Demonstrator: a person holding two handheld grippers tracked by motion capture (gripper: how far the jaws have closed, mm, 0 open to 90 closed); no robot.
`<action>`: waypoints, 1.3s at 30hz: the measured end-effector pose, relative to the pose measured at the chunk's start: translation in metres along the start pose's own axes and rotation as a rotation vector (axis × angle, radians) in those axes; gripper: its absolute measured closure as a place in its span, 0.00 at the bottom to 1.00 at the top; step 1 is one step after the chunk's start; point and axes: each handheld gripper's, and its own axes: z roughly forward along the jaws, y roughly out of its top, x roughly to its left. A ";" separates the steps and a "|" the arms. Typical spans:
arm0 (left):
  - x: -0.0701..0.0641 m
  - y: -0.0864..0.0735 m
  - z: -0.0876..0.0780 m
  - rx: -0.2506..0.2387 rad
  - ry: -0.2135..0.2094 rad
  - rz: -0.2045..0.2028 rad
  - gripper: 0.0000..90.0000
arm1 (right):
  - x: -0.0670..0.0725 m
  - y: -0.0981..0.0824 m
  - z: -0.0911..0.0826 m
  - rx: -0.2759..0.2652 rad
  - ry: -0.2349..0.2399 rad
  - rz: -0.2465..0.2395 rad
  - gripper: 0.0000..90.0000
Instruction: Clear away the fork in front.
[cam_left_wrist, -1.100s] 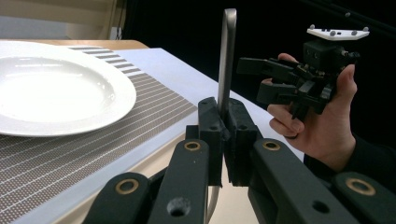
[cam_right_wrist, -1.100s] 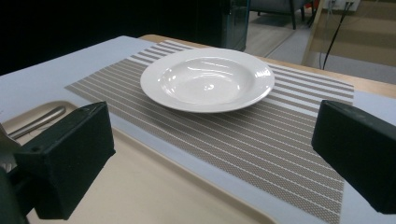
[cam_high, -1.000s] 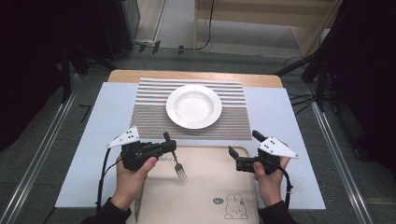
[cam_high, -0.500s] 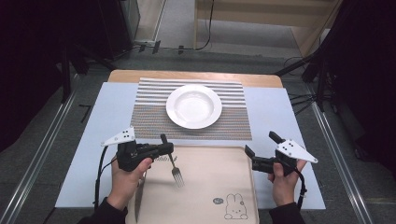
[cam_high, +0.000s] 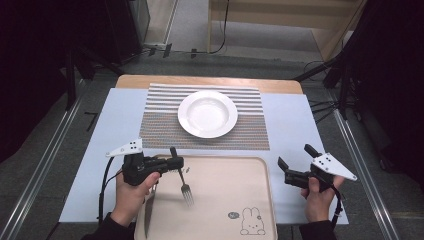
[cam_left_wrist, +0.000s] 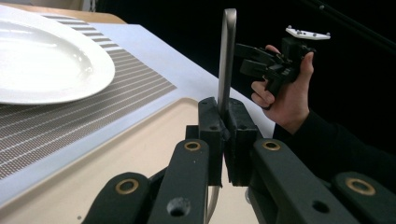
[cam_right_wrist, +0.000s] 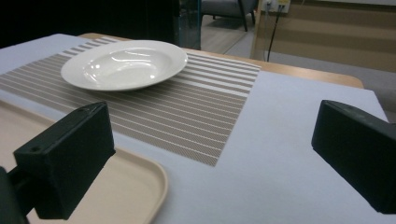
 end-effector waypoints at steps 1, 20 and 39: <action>0.000 0.000 0.000 0.002 -0.005 -0.003 0.96 | -0.002 -0.001 -0.001 0.001 -0.009 -0.001 0.00; 0.003 -0.010 -0.010 0.053 -0.060 -0.061 0.96 | -0.022 -0.012 -0.015 0.004 -0.050 0.033 0.00; 0.005 -0.025 -0.002 0.189 -0.131 -0.098 0.96 | -0.025 -0.015 -0.017 0.009 -0.058 0.043 0.00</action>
